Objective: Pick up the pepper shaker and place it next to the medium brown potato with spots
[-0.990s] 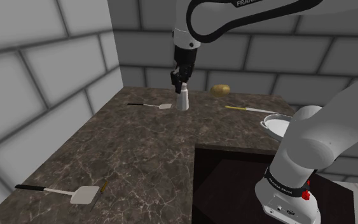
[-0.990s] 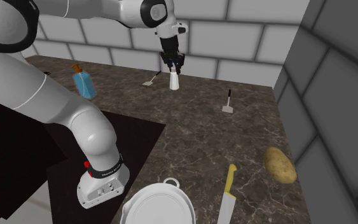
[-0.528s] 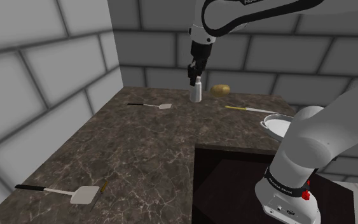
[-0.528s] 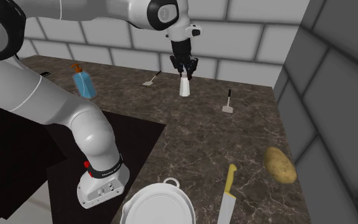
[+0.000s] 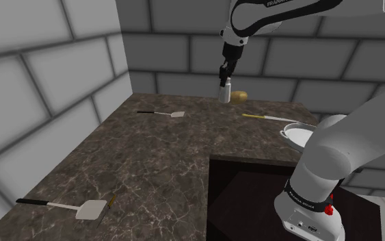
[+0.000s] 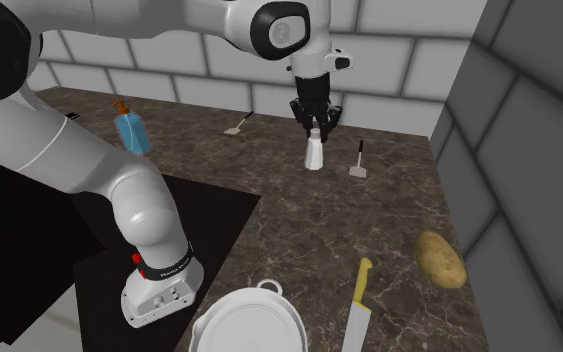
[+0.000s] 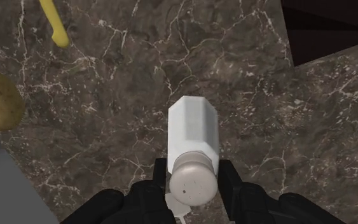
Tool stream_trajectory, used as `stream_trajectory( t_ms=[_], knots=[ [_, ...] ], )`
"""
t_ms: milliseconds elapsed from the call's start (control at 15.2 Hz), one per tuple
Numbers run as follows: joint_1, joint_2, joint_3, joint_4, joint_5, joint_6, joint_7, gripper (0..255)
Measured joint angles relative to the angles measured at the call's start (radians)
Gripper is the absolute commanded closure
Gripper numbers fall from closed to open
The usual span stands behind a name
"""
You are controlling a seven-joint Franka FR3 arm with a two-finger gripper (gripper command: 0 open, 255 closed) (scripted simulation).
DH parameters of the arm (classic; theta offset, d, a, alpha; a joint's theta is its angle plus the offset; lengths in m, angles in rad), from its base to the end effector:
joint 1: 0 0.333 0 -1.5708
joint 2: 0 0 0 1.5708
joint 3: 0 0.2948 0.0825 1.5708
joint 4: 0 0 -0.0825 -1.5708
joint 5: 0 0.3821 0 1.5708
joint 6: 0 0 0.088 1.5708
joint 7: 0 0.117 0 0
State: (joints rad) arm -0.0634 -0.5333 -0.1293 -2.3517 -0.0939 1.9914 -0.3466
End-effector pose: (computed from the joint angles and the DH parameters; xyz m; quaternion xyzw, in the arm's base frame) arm 0.4098 -0.0912 0.5130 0.9915 0.0981 0.0791 0.0331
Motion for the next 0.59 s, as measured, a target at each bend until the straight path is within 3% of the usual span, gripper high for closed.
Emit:
stream_trajectory(
  t_ms=[594],
  knots=[
    [-0.060, 0.100, -0.180, 0.099, -0.025, 0.015, -0.226, 255]
  ],
)
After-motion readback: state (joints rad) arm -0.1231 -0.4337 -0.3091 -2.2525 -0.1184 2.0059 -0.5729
